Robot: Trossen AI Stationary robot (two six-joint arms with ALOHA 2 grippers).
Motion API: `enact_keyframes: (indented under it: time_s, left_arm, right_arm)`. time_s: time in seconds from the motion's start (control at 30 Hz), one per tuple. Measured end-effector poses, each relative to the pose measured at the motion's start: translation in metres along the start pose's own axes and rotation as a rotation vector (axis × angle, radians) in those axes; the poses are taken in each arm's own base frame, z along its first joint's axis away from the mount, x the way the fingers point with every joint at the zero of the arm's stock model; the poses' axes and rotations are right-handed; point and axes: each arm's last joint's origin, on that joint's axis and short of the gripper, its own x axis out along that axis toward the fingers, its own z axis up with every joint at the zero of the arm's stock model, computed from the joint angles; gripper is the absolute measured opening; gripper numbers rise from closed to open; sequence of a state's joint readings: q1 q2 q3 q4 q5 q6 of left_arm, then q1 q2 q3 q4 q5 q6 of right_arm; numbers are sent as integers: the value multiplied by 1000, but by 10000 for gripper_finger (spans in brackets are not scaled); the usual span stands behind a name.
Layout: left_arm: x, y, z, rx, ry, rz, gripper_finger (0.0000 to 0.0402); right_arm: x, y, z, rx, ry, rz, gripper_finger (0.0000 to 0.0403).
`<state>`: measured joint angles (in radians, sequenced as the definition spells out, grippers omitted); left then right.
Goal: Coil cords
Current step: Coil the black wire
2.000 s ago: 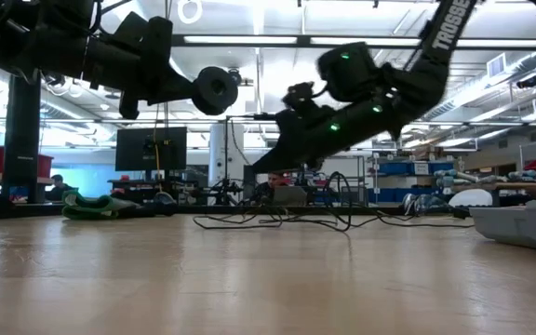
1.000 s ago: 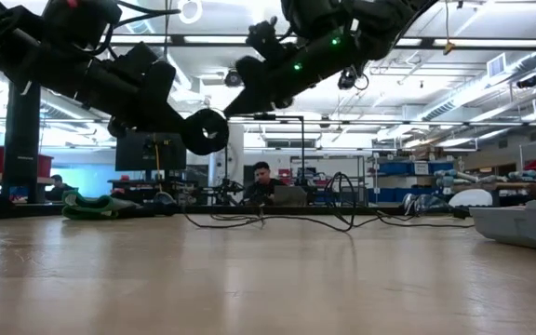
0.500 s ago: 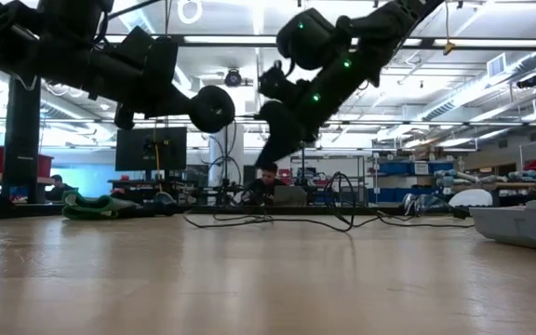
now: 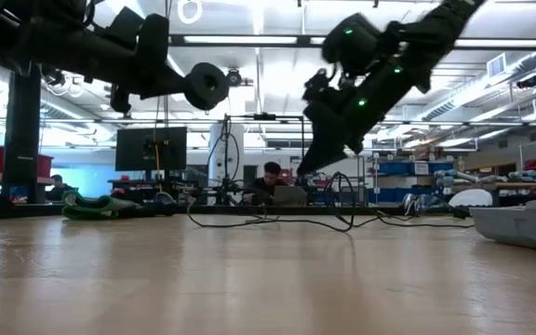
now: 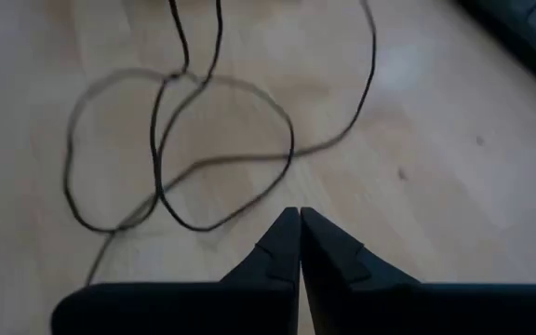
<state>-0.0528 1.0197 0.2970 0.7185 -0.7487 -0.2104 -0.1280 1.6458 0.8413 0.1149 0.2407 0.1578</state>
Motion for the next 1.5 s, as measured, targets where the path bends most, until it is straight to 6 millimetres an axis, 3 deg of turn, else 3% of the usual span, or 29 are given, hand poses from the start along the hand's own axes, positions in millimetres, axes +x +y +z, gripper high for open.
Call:
enact_keyframes:
  time_s: [0.23,0.43,0.73,1.07,1.17,1.3,1.5]
  left_arm:
    - [0,-1,1,-10,-8,-15,0]
    - [0,-1,3,-24,-20,-24,0]
    - [0,-1,3,-25,-20,-26,0]
    - [0,-2,3,-30,-23,-35,0]
    - [0,-2,4,-32,-25,-35,0]
    - [0,-2,4,-36,-29,-36,0]
    - [0,-2,4,-36,-29,-36,0]
  right_arm:
    - [1,-1,-13,104,-420,69,11]
    - [25,5,-24,132,-543,92,11]
    - [61,20,-12,115,-575,141,45]
    - [71,24,9,99,-587,135,84]
    - [74,25,6,49,-542,146,67]
    - [73,29,6,5,-537,197,10]
    - [70,28,8,19,-542,151,3]
